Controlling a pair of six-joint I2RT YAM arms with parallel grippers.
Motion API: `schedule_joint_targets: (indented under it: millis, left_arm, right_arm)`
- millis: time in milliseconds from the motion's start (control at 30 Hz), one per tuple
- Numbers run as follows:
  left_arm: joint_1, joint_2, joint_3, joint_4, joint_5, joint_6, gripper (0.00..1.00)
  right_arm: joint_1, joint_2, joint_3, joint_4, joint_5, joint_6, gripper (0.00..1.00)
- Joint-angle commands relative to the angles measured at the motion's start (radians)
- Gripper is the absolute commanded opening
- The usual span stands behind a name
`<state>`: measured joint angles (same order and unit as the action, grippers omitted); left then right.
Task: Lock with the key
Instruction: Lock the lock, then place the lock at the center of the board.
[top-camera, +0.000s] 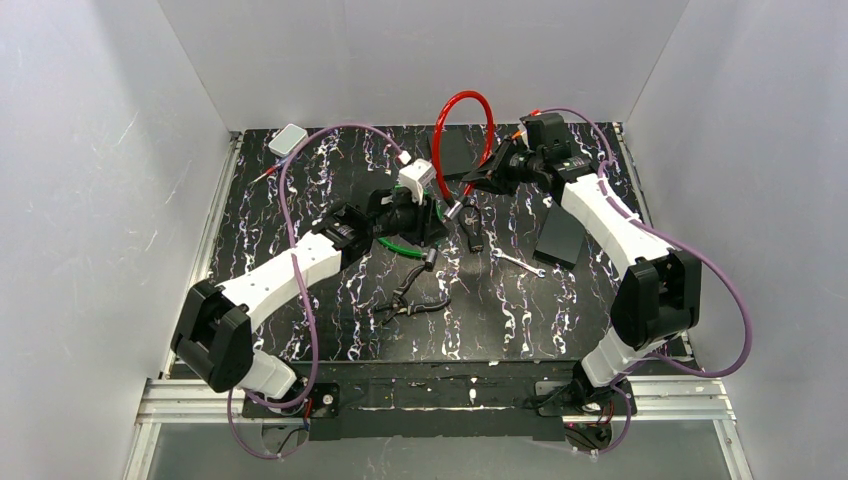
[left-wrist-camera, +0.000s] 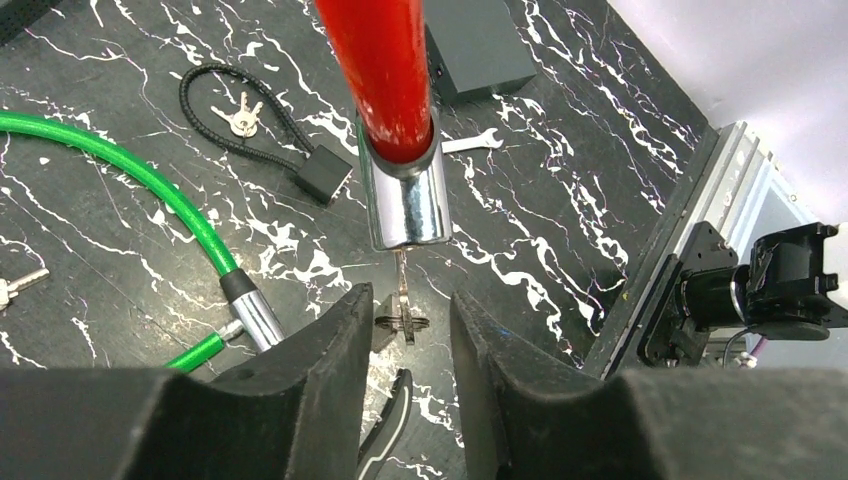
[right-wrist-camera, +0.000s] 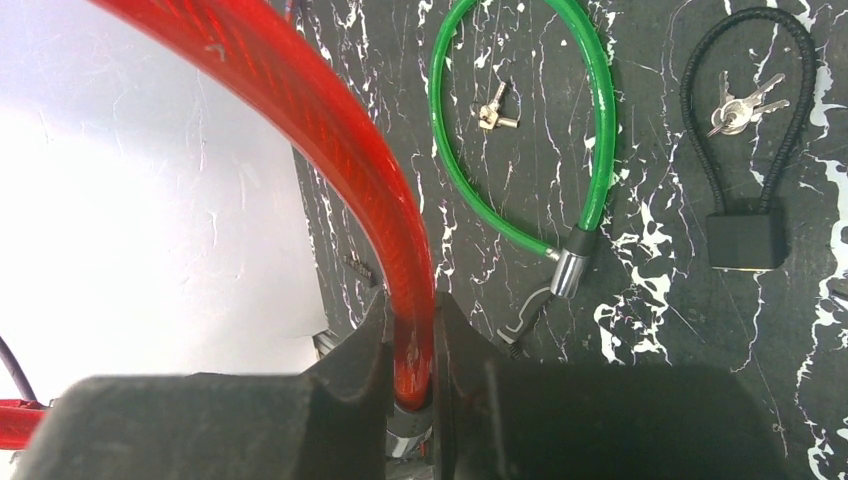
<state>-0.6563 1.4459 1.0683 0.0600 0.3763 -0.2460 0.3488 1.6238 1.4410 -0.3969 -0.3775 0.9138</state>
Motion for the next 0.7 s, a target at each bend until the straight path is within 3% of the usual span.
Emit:
schedule_joint_targets:
  millis: [0,167,400,667]
  left_arm:
    - [0.003,-0.002,0.043,0.006,0.005,0.01,0.28]
    - [0.003,0.002,0.038,-0.011,0.023,0.004,0.02]
    - [0.002,-0.034,-0.024,-0.112,0.034,-0.076,0.0]
    - [-0.021,-0.122,-0.211,-0.182,0.034,-0.274,0.0]
  right_arm:
    - [0.006,-0.06,0.005,0.049,-0.038,0.017,0.01]
    - [0.006,-0.059,0.009,0.051,-0.034,0.014,0.01]
    - [0.002,-0.035,0.074,0.054,0.006,-0.01,0.01]
    - [-0.039,0.015,0.195,0.045,0.082,-0.018,0.01]
